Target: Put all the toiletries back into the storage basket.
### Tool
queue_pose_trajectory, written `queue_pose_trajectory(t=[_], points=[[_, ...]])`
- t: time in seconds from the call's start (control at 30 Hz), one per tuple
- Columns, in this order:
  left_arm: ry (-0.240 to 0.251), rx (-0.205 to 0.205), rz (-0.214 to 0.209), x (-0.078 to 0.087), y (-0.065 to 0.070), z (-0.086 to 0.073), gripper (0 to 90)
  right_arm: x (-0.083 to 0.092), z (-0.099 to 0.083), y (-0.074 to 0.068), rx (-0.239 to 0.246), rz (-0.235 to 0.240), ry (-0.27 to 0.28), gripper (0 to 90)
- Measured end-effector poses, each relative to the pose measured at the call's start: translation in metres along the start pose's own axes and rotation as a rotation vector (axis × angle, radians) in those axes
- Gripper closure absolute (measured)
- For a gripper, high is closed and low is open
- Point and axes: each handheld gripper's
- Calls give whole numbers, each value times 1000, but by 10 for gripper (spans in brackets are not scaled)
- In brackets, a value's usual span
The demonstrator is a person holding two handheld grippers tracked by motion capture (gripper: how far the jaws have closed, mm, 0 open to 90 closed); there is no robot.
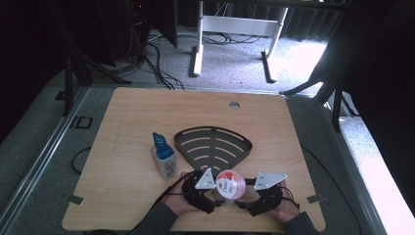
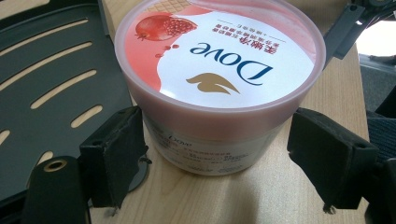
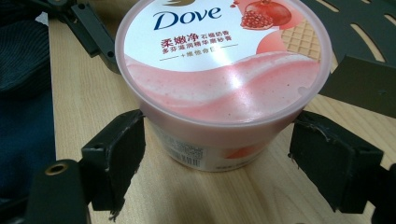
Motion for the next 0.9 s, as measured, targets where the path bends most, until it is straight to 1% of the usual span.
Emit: queue_pose_trajectory(t=[0.27,0.47,0.73,0.9], points=[[3,-14,9,3,0,5,196,4,2,1,5,-7,12,182],[4,-18,15,3,0,9,196,7,3,2,7,-11,10,182],[-1,-31,28,5,-3,15,196,11,7,6,13,-18,12,182],[4,-39,37,7,-4,21,195,14,8,9,11,-21,23,183]])
Point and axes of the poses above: each handheld gripper's, and its own axes: x roughly backward along the jaws, z roughly out of its top, y roughly to its right, and after that the axes turned 6 degrees about -y, right-handed
